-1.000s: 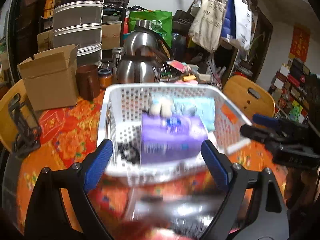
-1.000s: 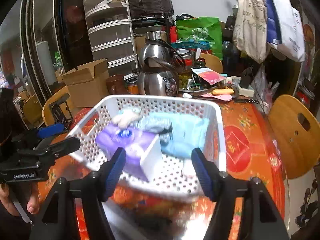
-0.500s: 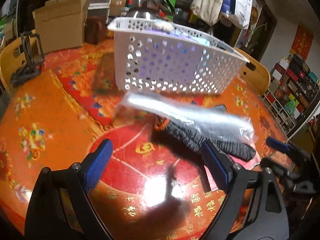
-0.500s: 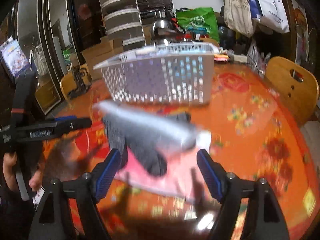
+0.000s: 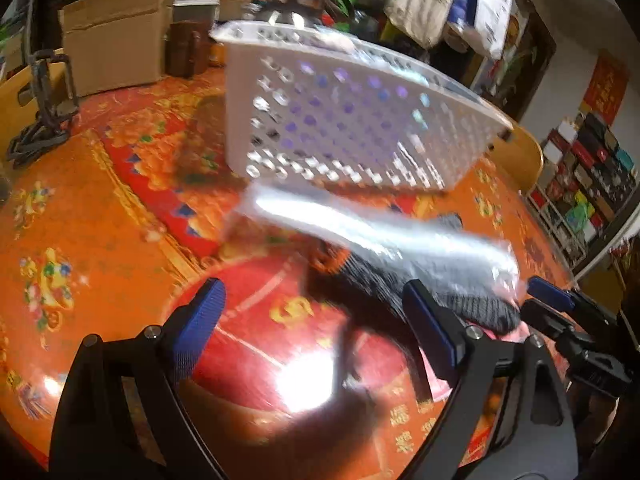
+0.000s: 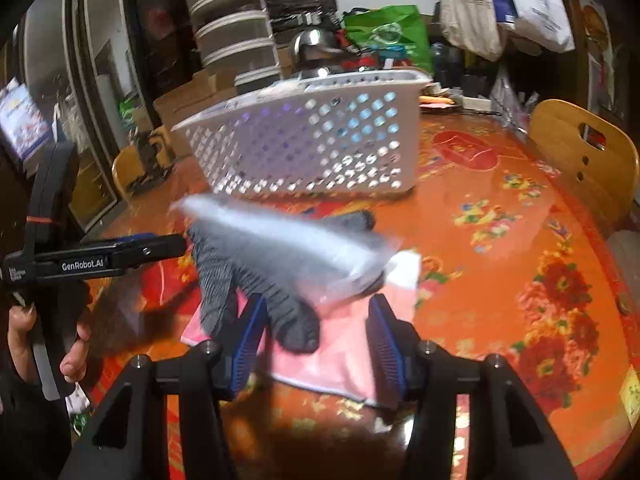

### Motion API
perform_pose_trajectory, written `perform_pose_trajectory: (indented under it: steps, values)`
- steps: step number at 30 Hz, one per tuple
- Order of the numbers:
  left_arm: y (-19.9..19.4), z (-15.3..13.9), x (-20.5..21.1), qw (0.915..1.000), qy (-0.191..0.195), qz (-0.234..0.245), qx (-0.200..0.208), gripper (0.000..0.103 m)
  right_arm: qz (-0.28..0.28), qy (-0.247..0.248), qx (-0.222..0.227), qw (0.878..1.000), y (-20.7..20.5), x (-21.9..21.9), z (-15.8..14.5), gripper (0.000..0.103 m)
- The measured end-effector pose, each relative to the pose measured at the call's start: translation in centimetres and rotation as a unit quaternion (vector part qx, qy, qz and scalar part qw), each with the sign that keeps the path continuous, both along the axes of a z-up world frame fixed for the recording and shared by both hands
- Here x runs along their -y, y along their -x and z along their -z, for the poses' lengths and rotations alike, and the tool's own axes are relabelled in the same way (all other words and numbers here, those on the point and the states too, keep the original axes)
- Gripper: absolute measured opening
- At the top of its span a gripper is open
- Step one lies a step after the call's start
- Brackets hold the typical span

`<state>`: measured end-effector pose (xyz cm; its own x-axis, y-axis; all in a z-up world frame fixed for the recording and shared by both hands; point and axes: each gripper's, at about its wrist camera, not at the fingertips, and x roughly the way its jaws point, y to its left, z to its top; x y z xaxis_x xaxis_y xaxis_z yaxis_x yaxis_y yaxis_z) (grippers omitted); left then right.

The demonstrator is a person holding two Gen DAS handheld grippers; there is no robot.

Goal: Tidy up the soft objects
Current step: 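Close both tools on the clear plastic bag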

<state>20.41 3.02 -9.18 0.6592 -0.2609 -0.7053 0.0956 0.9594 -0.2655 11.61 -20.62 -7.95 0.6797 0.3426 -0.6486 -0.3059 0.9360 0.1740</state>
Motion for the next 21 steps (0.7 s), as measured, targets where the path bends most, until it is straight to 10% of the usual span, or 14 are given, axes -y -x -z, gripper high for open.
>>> perform_pose_trajectory:
  steps: [15,21]
  values:
    - [-6.6,1.6,-3.4,0.9977,-0.003,-0.047,-0.050,0.086,0.007,0.054,-0.022,0.998,-4.8,-1.2,0.1,0.053]
    - [-6.1,2.2,-2.3,0.9988,0.008,-0.015,-0.045,0.034,-0.003,0.048,-0.026,0.998,-5.4,-0.6,0.3,0.034]
